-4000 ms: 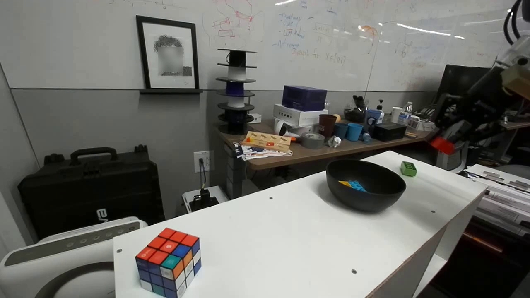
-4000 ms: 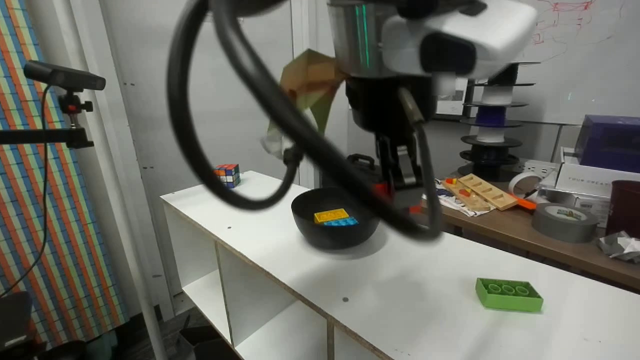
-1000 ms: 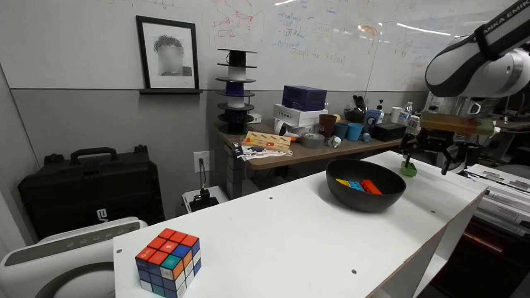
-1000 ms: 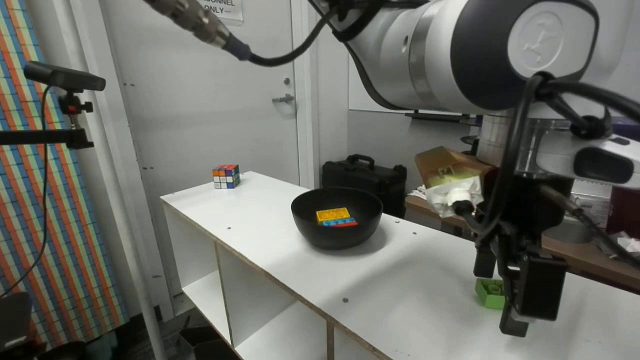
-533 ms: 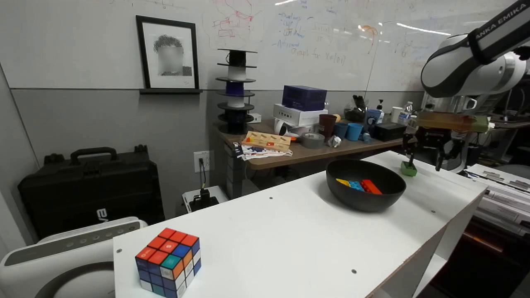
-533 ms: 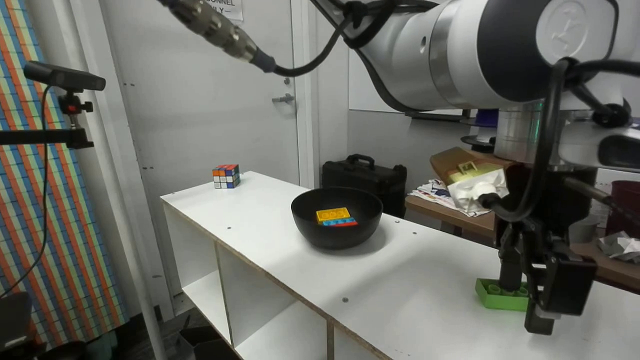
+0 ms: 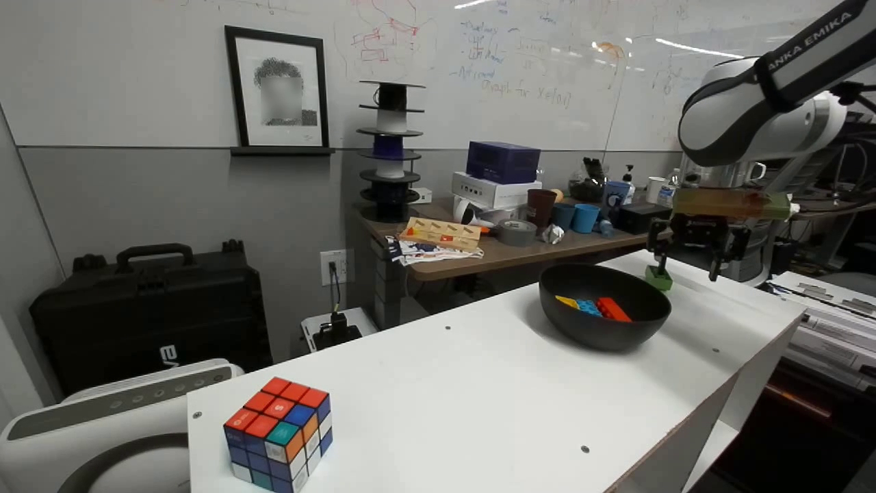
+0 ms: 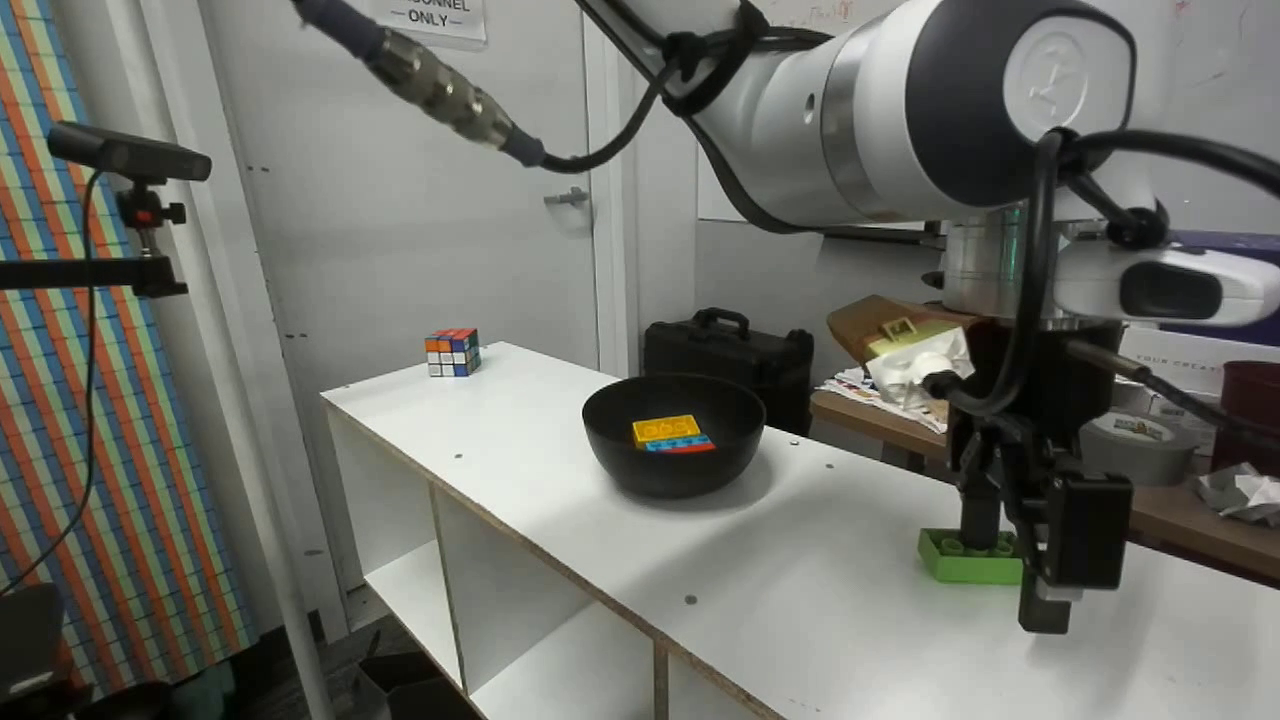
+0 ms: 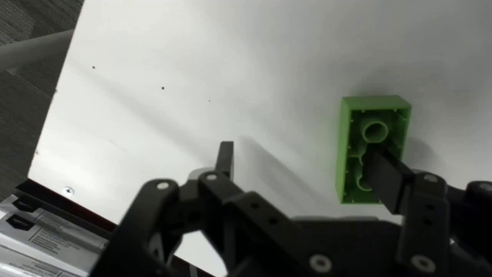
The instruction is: Put all the toy blocks into the black bowl.
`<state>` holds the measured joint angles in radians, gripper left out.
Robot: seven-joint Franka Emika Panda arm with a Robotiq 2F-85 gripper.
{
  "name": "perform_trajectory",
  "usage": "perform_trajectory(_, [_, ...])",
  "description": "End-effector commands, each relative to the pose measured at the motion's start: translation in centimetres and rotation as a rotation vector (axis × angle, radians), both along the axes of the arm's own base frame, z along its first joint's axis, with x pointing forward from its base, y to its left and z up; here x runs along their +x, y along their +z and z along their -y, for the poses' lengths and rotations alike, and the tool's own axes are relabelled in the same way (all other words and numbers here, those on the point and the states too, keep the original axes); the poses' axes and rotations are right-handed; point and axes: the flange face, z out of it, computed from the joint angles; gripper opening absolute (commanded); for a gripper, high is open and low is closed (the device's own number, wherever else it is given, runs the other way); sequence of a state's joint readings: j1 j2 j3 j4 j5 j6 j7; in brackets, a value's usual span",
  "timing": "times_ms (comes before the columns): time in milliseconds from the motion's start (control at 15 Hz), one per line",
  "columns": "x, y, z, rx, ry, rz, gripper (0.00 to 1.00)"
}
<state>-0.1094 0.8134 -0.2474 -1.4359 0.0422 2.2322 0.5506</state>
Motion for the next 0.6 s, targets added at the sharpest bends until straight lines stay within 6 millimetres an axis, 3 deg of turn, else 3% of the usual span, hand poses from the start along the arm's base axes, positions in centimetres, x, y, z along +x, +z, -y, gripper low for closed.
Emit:
perform_trajectory(0, [0.1, -0.3, -1.4, -0.012, 0.081, -0.028, 1.00])
perform_trajectory(533, [-0.4, -0.6, -3.0, -0.026, 0.216, -0.079, 1.00])
